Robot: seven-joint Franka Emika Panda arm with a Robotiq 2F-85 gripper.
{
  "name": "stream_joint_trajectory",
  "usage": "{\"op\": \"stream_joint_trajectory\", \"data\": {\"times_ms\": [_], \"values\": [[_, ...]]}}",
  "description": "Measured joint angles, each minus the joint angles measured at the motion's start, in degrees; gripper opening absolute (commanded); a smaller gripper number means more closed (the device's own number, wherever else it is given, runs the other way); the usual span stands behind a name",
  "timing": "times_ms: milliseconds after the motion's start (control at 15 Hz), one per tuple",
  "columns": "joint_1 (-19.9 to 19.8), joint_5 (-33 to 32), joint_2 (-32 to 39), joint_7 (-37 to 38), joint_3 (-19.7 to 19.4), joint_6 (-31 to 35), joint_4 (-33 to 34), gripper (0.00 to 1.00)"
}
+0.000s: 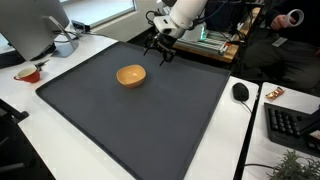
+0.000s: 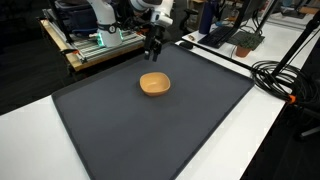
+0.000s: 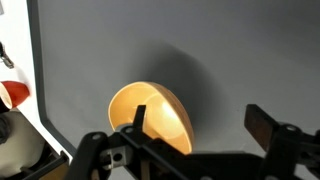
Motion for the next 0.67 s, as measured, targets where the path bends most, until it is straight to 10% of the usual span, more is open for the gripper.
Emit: {"op": "stream_joint_trajectory", "data": {"times_ms": [267, 667], "values": [[3.2, -1.9, 0.5, 0.4, -3.3, 0.4, 0.7, 1.0], [5.2, -6.5, 5.2, 1.7, -6.4, 1.1, 5.0, 0.65]]}}
